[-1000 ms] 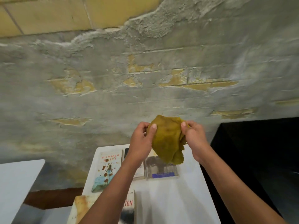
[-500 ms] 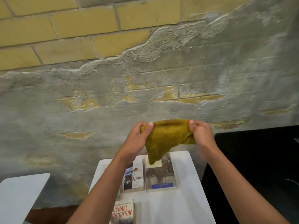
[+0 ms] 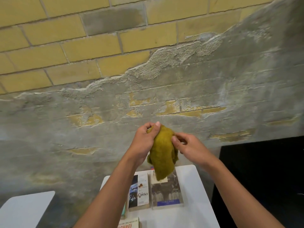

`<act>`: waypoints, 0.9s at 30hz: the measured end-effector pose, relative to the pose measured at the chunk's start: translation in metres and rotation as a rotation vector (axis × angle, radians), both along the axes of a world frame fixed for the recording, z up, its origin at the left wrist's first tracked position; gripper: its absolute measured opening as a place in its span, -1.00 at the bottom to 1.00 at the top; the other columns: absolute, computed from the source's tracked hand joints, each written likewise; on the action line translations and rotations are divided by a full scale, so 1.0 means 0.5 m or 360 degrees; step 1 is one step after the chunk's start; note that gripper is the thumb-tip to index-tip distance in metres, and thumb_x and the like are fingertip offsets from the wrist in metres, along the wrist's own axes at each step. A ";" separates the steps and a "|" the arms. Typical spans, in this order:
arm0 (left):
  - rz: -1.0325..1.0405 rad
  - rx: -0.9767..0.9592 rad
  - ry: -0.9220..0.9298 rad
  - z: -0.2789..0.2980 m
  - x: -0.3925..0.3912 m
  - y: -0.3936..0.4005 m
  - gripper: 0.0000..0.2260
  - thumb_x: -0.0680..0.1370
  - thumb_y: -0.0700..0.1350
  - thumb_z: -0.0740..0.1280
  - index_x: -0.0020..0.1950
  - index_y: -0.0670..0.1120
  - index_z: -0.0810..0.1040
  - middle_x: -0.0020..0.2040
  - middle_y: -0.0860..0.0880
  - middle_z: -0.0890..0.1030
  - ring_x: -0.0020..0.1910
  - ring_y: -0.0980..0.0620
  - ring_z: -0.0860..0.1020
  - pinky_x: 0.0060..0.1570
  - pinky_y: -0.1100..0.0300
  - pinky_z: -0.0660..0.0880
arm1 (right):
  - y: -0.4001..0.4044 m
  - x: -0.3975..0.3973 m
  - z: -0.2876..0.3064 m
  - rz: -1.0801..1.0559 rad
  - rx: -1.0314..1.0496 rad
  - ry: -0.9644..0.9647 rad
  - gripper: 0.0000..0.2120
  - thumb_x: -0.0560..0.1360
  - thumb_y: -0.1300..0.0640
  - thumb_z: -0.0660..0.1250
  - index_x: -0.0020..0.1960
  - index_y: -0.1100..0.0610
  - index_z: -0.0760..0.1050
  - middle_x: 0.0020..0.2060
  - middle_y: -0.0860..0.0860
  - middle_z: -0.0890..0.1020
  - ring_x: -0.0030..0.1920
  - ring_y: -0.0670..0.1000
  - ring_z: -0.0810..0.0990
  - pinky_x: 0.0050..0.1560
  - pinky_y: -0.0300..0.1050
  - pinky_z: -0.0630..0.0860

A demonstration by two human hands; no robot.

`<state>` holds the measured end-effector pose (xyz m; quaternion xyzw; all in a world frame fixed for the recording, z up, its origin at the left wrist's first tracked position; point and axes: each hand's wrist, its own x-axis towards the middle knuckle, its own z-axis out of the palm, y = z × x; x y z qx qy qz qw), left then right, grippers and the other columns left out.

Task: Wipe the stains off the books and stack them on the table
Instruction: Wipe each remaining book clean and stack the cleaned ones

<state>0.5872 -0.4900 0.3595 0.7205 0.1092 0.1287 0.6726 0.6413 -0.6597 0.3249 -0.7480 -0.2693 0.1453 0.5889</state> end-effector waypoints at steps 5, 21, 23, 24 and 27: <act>-0.0006 -0.0188 -0.0029 0.005 -0.005 0.001 -0.71 0.62 0.07 0.30 0.19 -0.11 0.57 0.01 -0.11 0.65 0.01 -0.05 0.64 0.04 0.03 0.63 | 0.007 -0.020 -0.012 0.0033 0.0377 0.0336 -0.51 0.50 -0.35 0.12 0.27 -0.13 0.52 0.11 -0.13 0.67 0.14 -0.08 0.64 0.07 -0.18 0.56; 0.0164 0.0323 0.0041 -0.074 -0.025 -0.016 -0.73 0.63 0.18 0.22 0.10 0.01 0.51 0.03 -0.01 0.61 0.02 0.01 0.61 -0.10 0.19 0.58 | 0.034 -0.038 -0.025 -0.0252 0.0960 0.0961 -0.68 0.63 0.02 0.24 0.29 0.17 0.51 0.08 0.17 0.70 0.11 0.19 0.68 0.14 0.18 0.60; 0.0102 0.0270 0.0130 -0.087 -0.029 -0.023 -0.73 0.62 0.23 0.21 0.15 0.08 0.45 0.05 -0.03 0.61 -0.01 0.02 0.64 -0.14 0.16 0.62 | 0.041 -0.036 -0.039 -0.0304 0.0973 0.1011 -0.65 0.64 0.01 0.23 0.34 0.18 0.48 0.11 0.20 0.68 0.13 0.22 0.66 0.21 0.26 0.55; 0.0097 0.0254 0.0145 -0.099 -0.028 -0.024 -0.76 0.62 0.21 0.24 0.16 0.09 0.45 0.05 -0.06 0.63 -0.03 0.00 0.66 -0.18 0.16 0.63 | 0.043 -0.036 -0.045 -0.0314 0.0996 0.1065 -0.65 0.65 0.01 0.22 0.34 0.18 0.47 0.12 0.21 0.68 0.14 0.23 0.66 0.22 0.29 0.54; 0.0261 0.0062 0.0109 -0.132 -0.017 -0.020 -0.87 0.64 0.02 0.32 0.12 0.01 0.53 0.00 -0.14 0.67 -0.10 -0.05 0.67 -0.29 0.19 0.59 | 0.044 -0.037 -0.053 -0.0277 0.1104 0.1324 -0.64 0.65 0.00 0.19 0.31 0.21 0.48 0.13 0.26 0.66 0.17 0.27 0.64 0.19 0.29 0.54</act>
